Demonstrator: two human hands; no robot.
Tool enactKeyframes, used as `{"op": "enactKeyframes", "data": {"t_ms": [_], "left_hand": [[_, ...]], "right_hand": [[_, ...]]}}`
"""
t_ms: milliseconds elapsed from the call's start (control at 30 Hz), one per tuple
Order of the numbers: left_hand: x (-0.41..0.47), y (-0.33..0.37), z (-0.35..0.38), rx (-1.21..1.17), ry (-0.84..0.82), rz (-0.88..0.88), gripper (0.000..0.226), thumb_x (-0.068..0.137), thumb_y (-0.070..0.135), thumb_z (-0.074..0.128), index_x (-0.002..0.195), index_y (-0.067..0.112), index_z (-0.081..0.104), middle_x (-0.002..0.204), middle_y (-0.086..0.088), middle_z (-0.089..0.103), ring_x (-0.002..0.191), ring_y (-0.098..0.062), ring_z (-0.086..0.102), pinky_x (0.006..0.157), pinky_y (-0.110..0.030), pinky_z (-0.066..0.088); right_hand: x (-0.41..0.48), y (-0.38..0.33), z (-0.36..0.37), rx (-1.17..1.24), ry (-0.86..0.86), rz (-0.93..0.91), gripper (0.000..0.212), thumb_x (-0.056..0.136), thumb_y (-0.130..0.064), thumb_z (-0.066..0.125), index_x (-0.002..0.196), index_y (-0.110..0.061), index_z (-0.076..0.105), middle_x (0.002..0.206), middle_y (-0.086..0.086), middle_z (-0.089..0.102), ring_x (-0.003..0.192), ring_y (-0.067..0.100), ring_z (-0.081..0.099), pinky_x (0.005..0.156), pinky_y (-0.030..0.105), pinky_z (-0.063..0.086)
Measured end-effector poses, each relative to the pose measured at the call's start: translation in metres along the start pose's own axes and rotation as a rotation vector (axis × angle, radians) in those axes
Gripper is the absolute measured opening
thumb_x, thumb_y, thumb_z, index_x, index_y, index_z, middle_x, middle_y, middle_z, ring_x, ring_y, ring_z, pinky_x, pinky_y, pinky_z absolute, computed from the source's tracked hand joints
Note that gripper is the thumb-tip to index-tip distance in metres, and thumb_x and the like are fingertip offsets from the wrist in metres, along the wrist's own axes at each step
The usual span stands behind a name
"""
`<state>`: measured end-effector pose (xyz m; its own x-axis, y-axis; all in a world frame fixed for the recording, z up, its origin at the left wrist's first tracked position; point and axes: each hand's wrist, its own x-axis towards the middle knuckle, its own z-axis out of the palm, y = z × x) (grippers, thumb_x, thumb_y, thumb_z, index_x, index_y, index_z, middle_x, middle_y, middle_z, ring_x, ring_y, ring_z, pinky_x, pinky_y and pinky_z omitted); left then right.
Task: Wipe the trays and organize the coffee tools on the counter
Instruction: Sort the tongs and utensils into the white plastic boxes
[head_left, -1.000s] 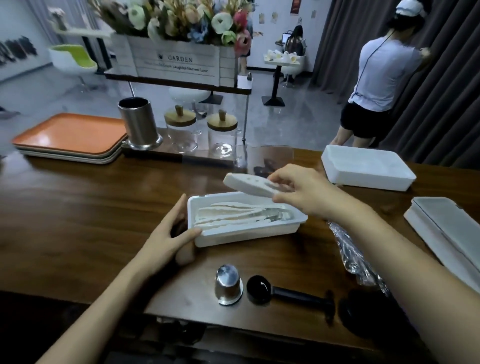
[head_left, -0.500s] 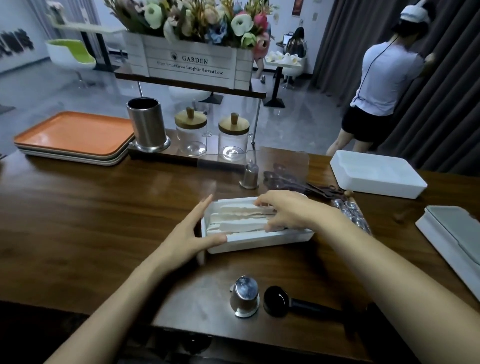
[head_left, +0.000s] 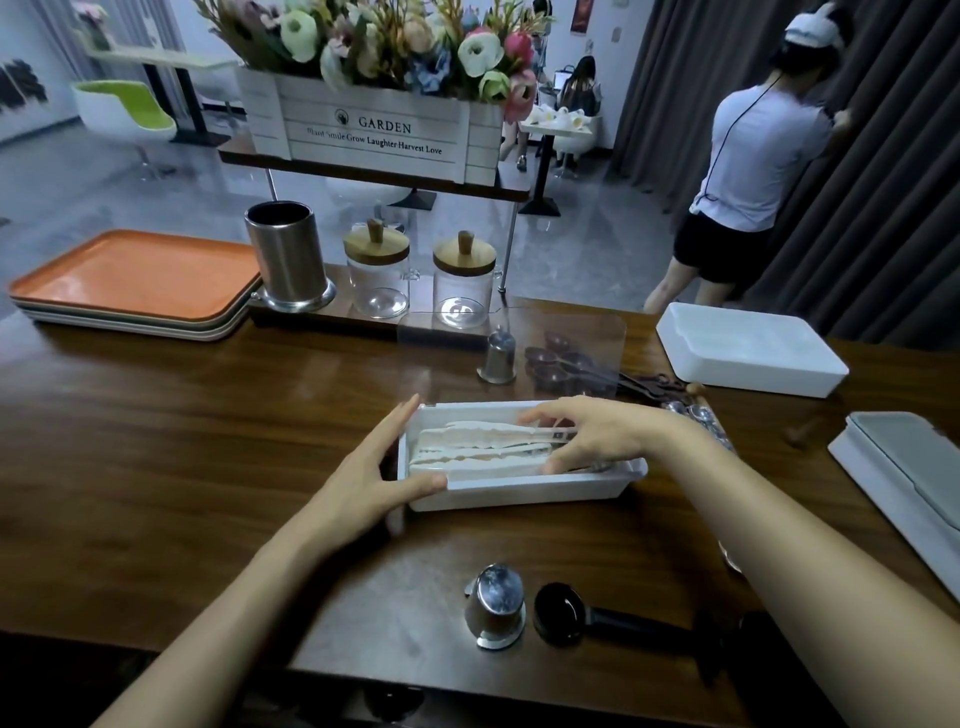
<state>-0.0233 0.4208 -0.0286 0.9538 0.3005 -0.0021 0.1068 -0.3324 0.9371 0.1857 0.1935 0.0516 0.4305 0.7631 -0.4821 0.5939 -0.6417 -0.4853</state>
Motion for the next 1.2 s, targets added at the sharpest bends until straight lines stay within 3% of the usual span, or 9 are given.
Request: {"op": "enactKeyframes", "data": {"t_ms": [133, 267, 433, 567, 733, 800, 933, 1100, 1200], "left_hand": [[0.0, 0.002, 0.001, 0.008, -0.015, 0.01, 0.097, 0.074, 0.051, 0.087, 0.149, 0.064, 0.025, 0.16, 0.027, 0.029, 0.149, 0.001, 0.024, 0.125, -0.043, 0.023], [-0.001, 0.008, 0.002, 0.003, 0.028, 0.025, 0.106, 0.073, 0.052, 0.086, 0.15, 0.065, 0.014, 0.16, 0.025, 0.029, 0.144, 0.003, 0.033, 0.121, -0.037, 0.03], [0.003, 0.017, 0.006, 0.106, 0.108, 0.088, 0.121, 0.074, 0.058, 0.081, 0.155, 0.056, -0.009, 0.156, 0.04, 0.007, 0.135, 0.027, 0.018, 0.111, -0.02, 0.022], [0.01, 0.021, 0.009, 0.12, 0.174, 0.071, 0.118, 0.076, 0.068, 0.075, 0.158, 0.047, -0.007, 0.166, 0.025, 0.005, 0.15, 0.002, 0.015, 0.119, -0.03, 0.021], [0.023, 0.037, 0.006, 0.131, 0.248, 0.104, 0.096, 0.09, 0.062, 0.064, 0.162, 0.038, 0.004, 0.168, 0.016, 0.013, 0.152, -0.003, 0.016, 0.124, -0.036, 0.022], [0.033, 0.046, 0.003, 0.151, 0.286, 0.13, 0.087, 0.096, 0.057, 0.061, 0.162, 0.036, 0.008, 0.168, 0.013, 0.017, 0.153, -0.006, 0.019, 0.124, -0.04, 0.024], [0.049, 0.064, -0.002, 0.168, 0.378, 0.114, 0.071, 0.103, 0.04, 0.055, 0.162, 0.028, 0.017, 0.166, 0.006, 0.025, 0.151, -0.012, 0.027, 0.122, -0.043, 0.03], [0.048, 0.076, -0.001, 0.21, 0.413, 0.084, 0.062, 0.106, 0.029, 0.051, 0.161, 0.025, 0.024, 0.162, 0.002, 0.034, 0.147, -0.015, 0.035, 0.115, -0.031, 0.033], [0.042, 0.078, -0.001, 0.243, 0.428, 0.077, 0.057, 0.106, 0.025, 0.05, 0.159, 0.023, 0.03, 0.157, 0.003, 0.041, 0.13, -0.003, 0.045, 0.103, -0.022, 0.034]], "right_hand": [[-0.002, 0.003, 0.002, 0.075, 0.022, -0.006, 0.064, 0.085, -0.043, 0.077, 0.143, -0.036, 0.049, 0.135, -0.009, 0.049, 0.112, 0.013, 0.058, 0.088, 0.028, 0.057], [-0.006, 0.007, 0.001, 0.098, 0.159, -0.018, 0.058, 0.083, -0.05, 0.077, 0.136, -0.036, 0.058, 0.134, -0.009, 0.057, 0.122, 0.011, 0.055, 0.094, 0.036, 0.057], [-0.018, 0.008, 0.002, 0.252, 0.41, -0.047, 0.042, 0.089, -0.048, 0.071, 0.129, -0.035, 0.066, 0.125, -0.016, 0.066, 0.114, 0.002, 0.06, 0.097, 0.034, 0.053], [-0.029, 0.017, 0.01, 0.384, 0.636, 0.001, 0.032, 0.094, -0.041, 0.066, 0.125, -0.033, 0.07, 0.124, -0.016, 0.068, 0.117, 0.003, 0.057, 0.102, 0.031, 0.043], [-0.033, 0.026, 0.021, 0.551, 1.028, 0.092, 0.024, 0.099, -0.03, 0.06, 0.118, -0.026, 0.073, 0.107, -0.016, 0.069, 0.111, 0.009, 0.062, 0.093, 0.03, 0.049], [-0.034, 0.026, 0.018, 0.525, 1.164, 0.131, 0.026, 0.101, -0.028, 0.057, 0.124, -0.026, 0.069, 0.116, -0.01, 0.068, 0.114, 0.011, 0.061, 0.088, 0.027, 0.048], [-0.031, 0.021, 0.003, 0.467, 1.06, 0.156, 0.051, 0.102, -0.03, 0.054, 0.152, -0.031, 0.042, 0.149, -0.001, 0.051, 0.133, 0.019, 0.048, 0.105, 0.041, 0.042], [-0.031, 0.019, 0.0, 0.431, 0.951, 0.08, 0.058, 0.104, -0.02, 0.05, 0.158, -0.031, 0.029, 0.138, -0.005, 0.057, 0.127, 0.017, 0.054, 0.093, 0.027, 0.038], [-0.033, 0.023, -0.006, 0.352, 0.955, 0.086, 0.062, 0.104, -0.018, 0.049, 0.16, -0.031, 0.023, 0.155, -0.002, 0.04, 0.141, 0.02, 0.04, 0.107, 0.035, 0.036]]}}
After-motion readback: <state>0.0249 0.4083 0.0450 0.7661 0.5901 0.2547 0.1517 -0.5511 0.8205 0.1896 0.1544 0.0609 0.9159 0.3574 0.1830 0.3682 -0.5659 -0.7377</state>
